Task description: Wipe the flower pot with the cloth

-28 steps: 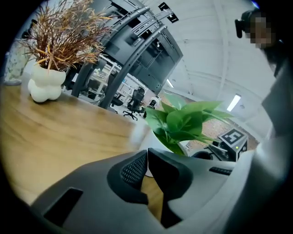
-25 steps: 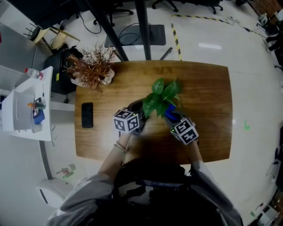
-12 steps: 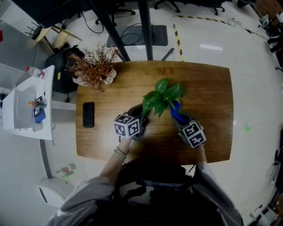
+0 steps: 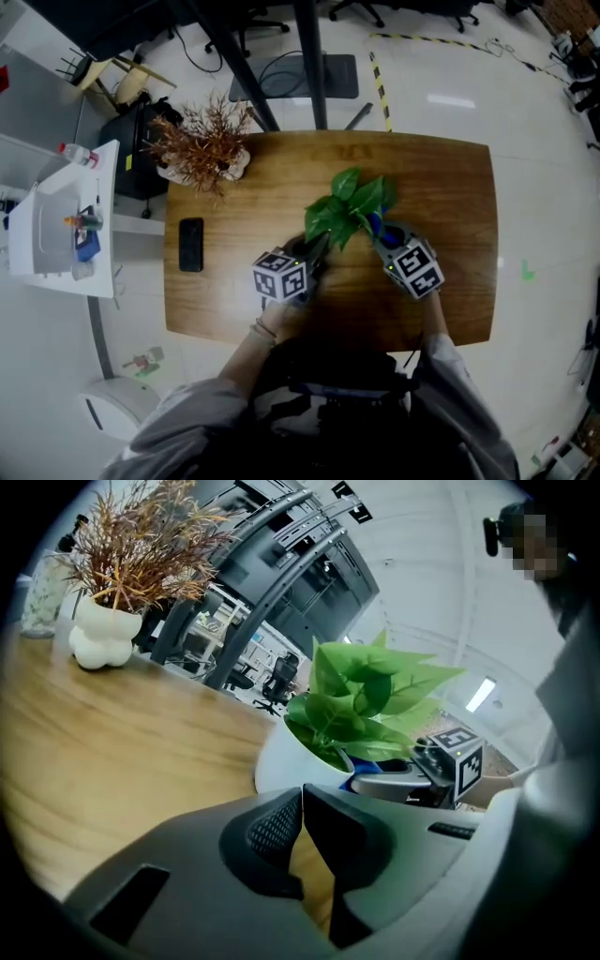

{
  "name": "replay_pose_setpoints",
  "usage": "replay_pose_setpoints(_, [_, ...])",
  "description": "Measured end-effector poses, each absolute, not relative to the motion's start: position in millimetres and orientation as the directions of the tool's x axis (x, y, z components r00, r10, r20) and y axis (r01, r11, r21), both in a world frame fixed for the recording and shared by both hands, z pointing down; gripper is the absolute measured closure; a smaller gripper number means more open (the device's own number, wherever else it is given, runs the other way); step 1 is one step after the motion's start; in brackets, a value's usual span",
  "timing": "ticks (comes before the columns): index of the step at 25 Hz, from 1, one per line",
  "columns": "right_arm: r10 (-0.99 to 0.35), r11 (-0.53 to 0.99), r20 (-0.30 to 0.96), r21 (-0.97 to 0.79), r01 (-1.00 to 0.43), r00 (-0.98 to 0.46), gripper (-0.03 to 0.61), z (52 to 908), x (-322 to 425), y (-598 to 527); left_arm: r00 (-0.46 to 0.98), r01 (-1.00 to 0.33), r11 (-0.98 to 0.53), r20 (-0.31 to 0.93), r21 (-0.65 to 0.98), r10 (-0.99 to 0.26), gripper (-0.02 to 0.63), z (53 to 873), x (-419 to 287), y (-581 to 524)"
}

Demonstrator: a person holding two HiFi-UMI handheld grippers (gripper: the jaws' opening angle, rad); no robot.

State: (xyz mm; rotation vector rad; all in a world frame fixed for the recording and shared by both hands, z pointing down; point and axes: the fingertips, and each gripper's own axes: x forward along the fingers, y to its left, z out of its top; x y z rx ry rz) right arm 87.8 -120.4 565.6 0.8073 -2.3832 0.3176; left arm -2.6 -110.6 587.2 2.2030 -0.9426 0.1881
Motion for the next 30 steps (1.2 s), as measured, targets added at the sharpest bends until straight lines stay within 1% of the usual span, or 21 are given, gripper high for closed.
replay_pose_setpoints(6, [-0.437,0.789,0.624,-0.080,-0.609,-0.648,0.526,580,70,-110,0.719,-0.690,-0.506,0.411,0.517,-0.561,0.611,590,-13,-123])
replay_pose_setpoints(15, [-0.357,0.813,0.622,-0.160,-0.560,-0.697,0.526,592,22,-85,0.652,-0.747,-0.456,0.402,0.484,-0.643,0.611,587,-47,-161])
replay_pose_setpoints(19, [-0.348,0.810,0.622,-0.177,-0.559,-0.702,0.526,596,14,-79,0.637,-0.756,-0.438,0.392,0.487,-0.663,0.611,587,-51,-170])
replay_pose_setpoints(24, [-0.372,0.803,0.628,-0.152,-0.577,-0.684,0.526,590,38,-71,0.643,-0.755,-0.453,0.400,0.474,-0.653,0.611,581,-49,-157])
replay_pose_setpoints(30, [-0.468,0.736,0.630,-0.111,-0.668,-0.620,0.526,592,89,-90,0.640,-0.764,-0.485,0.402,0.427,-0.655,0.611,577,-40,-137])
